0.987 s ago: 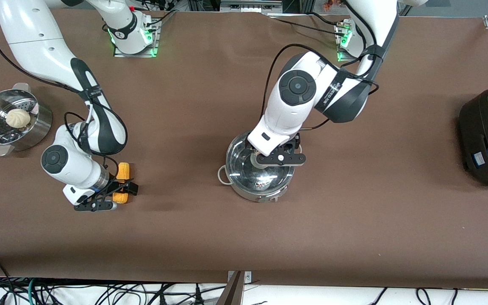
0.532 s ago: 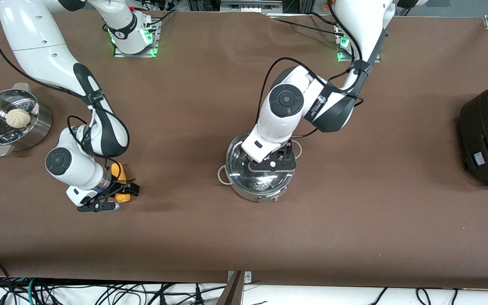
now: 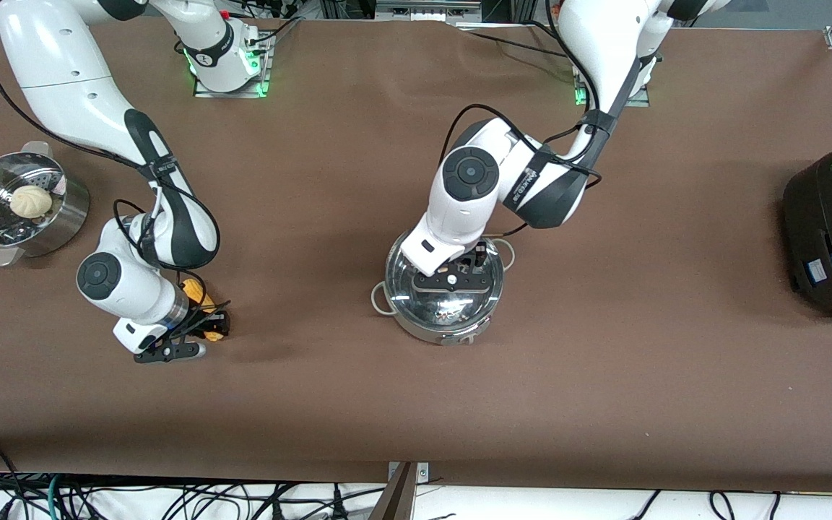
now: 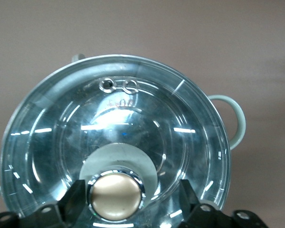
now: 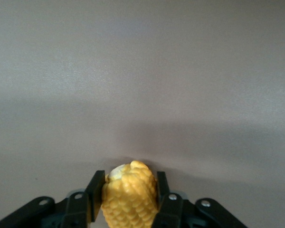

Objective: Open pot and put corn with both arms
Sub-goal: 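Grasp the corn with the right gripper while the left gripper grasps the knob, then lift the lid off with the left gripper while the right gripper carries corn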

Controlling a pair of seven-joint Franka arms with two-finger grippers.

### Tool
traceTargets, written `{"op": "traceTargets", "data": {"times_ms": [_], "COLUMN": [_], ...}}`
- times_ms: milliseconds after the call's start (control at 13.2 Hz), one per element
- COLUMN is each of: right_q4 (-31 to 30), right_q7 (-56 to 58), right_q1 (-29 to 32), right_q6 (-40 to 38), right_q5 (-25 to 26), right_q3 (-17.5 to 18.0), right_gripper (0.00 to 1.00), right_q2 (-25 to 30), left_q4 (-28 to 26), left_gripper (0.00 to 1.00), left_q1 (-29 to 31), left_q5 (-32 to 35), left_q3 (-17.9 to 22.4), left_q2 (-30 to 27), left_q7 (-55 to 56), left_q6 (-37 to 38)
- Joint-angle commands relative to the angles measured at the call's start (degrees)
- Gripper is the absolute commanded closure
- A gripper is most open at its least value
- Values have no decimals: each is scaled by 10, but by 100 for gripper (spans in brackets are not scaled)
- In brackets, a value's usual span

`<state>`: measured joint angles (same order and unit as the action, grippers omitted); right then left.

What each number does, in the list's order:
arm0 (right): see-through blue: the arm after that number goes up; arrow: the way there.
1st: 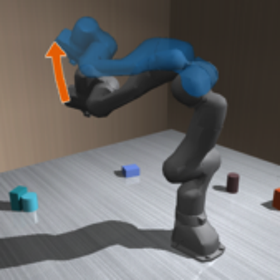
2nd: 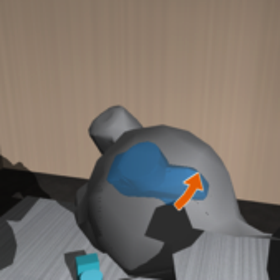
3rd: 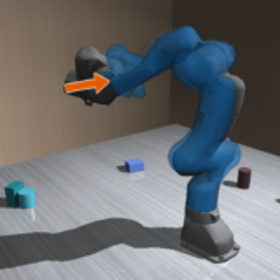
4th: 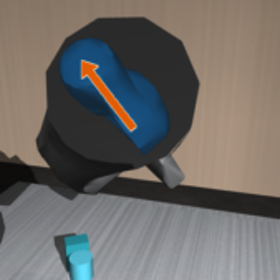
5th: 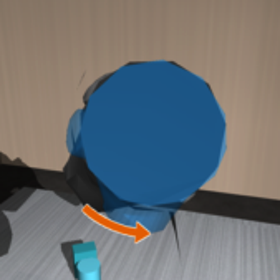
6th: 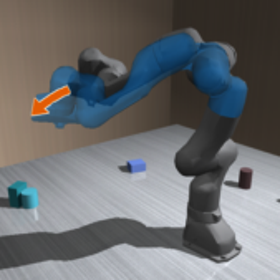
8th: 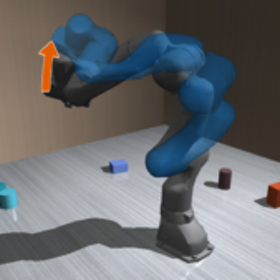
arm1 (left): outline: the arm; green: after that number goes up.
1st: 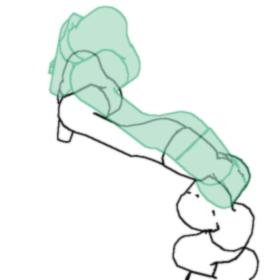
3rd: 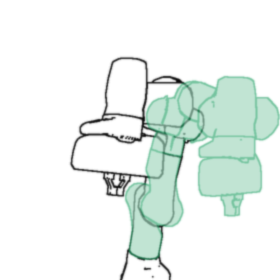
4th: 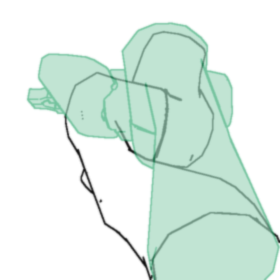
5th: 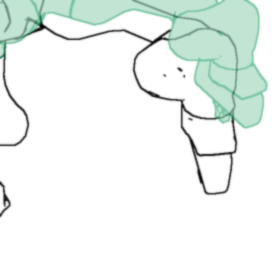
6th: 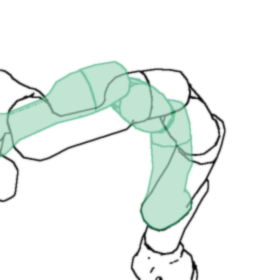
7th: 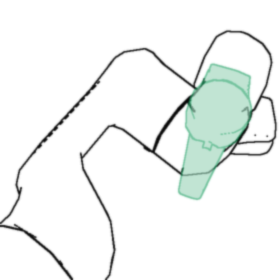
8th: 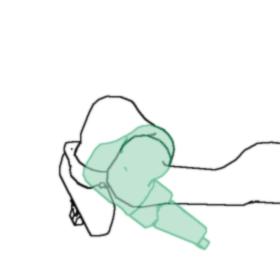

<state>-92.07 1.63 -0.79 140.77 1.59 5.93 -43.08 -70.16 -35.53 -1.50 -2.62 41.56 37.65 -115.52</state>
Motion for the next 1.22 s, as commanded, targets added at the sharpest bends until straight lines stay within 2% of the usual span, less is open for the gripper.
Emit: {"op": "traceTargets", "data": {"times_ms": [0, 76, 152, 228, 380, 608, 835, 1063, 1139], "right_q4": [11, 11, 11, 11, 11, 9, 3, -15, -15], "right_q7": [18, 18, 18, 18, 18, 26, 89, 114, 127], "right_q1": [7, 7, 7, 7, 7, 7, 10, 11, 13], "right_q6": [-2, -2, -1, -1, -1, -1, -2, -15, -20], "right_q5": [-11, -11, -11, -11, -11, -10, -11, -11, -11], "right_q3": [5, 5, 6, 7, 7, 6, 6, 6, 6], "right_gripper": [42, 34, 19, 1, 1, 0, 0, 0, 6], "right_q2": [-8, -8, -8, -8, -8, -8, -9, -4, -4], "left_q4": [7, 7, 8, 8, 9, 21, 21, 21, 16], "left_gripper": [60, 63, 70, 71, 77, 78, 79, 80, 81], "left_q1": [-7, -7, -6, -6, -3, -2, 2, 39, 53], "left_q5": [25, 31, 37, 40, 39, 31, 30, 36, 38], "left_q3": [8, 8, 8, 8, 8, 6, 8, 9, 9], "left_q2": [4, 4, 3, 2, -5, -36, -76, -101, -108], "left_q7": [0, -1, -1, -1, -2, -2, -4, -16, -50], "left_q6": [-1, 0, 1, 4, 9, 84, 133, 162, 173]}}
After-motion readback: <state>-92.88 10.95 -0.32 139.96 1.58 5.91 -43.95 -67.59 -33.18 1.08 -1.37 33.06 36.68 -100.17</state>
